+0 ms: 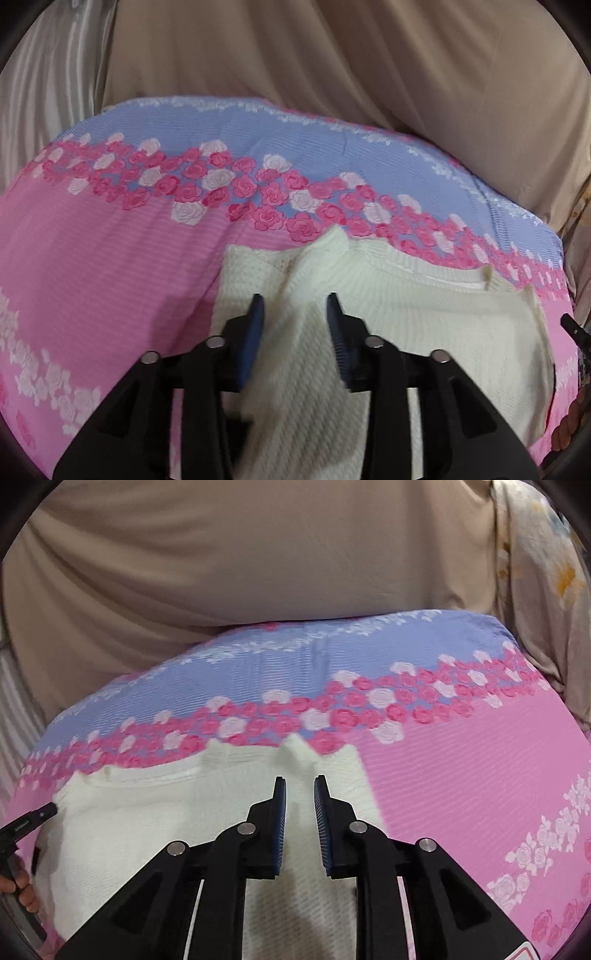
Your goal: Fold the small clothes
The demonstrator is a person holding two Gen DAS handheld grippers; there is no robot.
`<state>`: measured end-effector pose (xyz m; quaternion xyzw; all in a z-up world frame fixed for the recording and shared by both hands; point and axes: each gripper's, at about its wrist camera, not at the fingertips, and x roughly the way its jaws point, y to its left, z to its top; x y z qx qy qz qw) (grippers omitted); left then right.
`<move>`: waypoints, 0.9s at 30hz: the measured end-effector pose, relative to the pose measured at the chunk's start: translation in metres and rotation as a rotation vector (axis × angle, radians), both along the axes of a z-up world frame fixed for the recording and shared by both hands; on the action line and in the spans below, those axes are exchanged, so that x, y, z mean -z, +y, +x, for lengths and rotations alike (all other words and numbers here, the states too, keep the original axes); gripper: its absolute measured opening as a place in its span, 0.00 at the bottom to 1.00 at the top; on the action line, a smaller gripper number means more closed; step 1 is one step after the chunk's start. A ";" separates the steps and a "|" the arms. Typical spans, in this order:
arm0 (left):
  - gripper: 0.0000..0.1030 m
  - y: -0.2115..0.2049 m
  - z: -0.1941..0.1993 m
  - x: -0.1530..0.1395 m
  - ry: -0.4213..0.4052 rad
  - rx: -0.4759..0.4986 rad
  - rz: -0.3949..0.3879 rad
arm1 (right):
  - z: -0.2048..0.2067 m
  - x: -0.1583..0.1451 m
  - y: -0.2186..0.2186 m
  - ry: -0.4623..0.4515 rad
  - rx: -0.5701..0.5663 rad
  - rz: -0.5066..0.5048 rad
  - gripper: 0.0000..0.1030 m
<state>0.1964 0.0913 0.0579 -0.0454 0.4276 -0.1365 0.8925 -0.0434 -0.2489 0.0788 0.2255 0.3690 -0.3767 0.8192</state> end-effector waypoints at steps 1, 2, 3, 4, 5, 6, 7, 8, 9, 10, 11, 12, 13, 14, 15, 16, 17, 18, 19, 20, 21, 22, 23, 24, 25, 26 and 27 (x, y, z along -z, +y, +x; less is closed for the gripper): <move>0.46 -0.002 -0.011 -0.007 -0.011 0.020 -0.022 | 0.007 -0.005 0.017 -0.016 -0.057 0.014 0.18; 0.48 -0.008 -0.025 -0.015 -0.025 0.070 -0.049 | 0.019 -0.006 0.037 -0.026 -0.129 0.038 0.18; 0.50 -0.017 -0.037 -0.021 -0.036 0.115 -0.053 | 0.028 -0.004 0.054 -0.026 -0.188 0.060 0.18; 0.50 -0.030 -0.051 -0.023 -0.045 0.161 -0.032 | 0.040 0.001 0.072 -0.026 -0.256 0.092 0.18; 0.50 -0.039 -0.060 -0.022 -0.046 0.191 -0.014 | 0.048 0.007 0.087 -0.026 -0.304 0.125 0.18; 0.50 -0.048 -0.068 -0.017 -0.040 0.218 0.004 | 0.058 0.015 0.103 -0.020 -0.360 0.164 0.18; 0.50 -0.054 -0.073 -0.010 -0.023 0.246 0.026 | 0.065 0.023 0.115 -0.008 -0.400 0.184 0.17; 0.50 -0.058 -0.077 0.002 0.002 0.256 0.055 | 0.069 0.031 0.124 0.013 -0.425 0.190 0.15; 0.49 -0.057 -0.079 0.011 0.025 0.251 0.078 | 0.069 0.038 0.130 0.043 -0.435 0.182 0.13; 0.50 -0.054 -0.081 0.018 0.041 0.240 0.091 | 0.065 0.042 0.130 0.062 -0.429 0.167 0.11; 0.49 -0.043 -0.083 0.022 0.044 0.228 0.079 | 0.055 0.044 0.126 0.060 -0.419 0.161 0.09; 0.50 -0.033 -0.086 0.023 0.042 0.223 0.068 | 0.041 0.043 0.117 0.047 -0.393 0.172 0.08; 0.50 -0.024 -0.089 0.022 0.047 0.202 0.081 | 0.023 0.041 0.107 0.042 -0.348 0.177 0.08; 0.49 -0.011 -0.091 0.022 0.051 0.170 0.096 | 0.009 0.040 0.098 0.046 -0.309 0.174 0.00; 0.49 0.001 -0.092 0.024 0.057 0.152 0.099 | -0.012 0.039 0.086 0.036 -0.267 0.191 0.00; 0.48 0.011 -0.094 0.026 0.069 0.147 0.088 | -0.029 0.040 0.076 0.055 -0.210 0.193 0.00; 0.46 0.020 -0.095 0.025 0.075 0.156 0.067 | -0.046 0.041 0.067 0.093 -0.143 0.166 0.00; 0.45 0.026 -0.098 0.024 0.077 0.156 0.063 | -0.064 0.041 0.059 0.075 -0.118 0.182 0.00; 0.45 0.029 -0.101 0.022 0.076 0.148 0.072 | -0.078 0.040 0.053 0.042 -0.086 0.224 0.00; 0.46 0.030 -0.104 0.018 0.078 0.136 0.075 | -0.088 0.038 0.049 0.071 -0.019 0.212 0.00; 0.46 0.031 -0.106 0.012 0.075 0.121 0.073 | -0.091 0.033 0.049 0.118 0.021 0.164 0.05; 0.51 0.034 -0.107 0.005 0.060 0.112 0.059 | -0.088 0.026 0.052 0.132 0.028 0.120 0.10; 0.54 0.035 -0.107 -0.003 0.036 0.099 0.046 | -0.084 0.019 0.055 0.122 0.020 0.099 0.14; 0.62 0.035 -0.105 -0.009 0.016 0.085 0.046 | -0.074 0.010 0.061 0.088 -0.007 0.089 0.14; 0.69 0.038 -0.101 -0.014 -0.005 0.064 0.050 | -0.063 0.004 0.065 0.054 -0.046 0.093 0.14; 0.71 0.040 -0.095 -0.016 -0.013 0.037 0.057 | -0.048 -0.002 0.072 0.025 -0.094 0.099 0.14; 0.71 0.042 -0.089 -0.016 -0.008 0.021 0.056 | -0.030 -0.005 0.079 -0.001 -0.152 0.106 0.14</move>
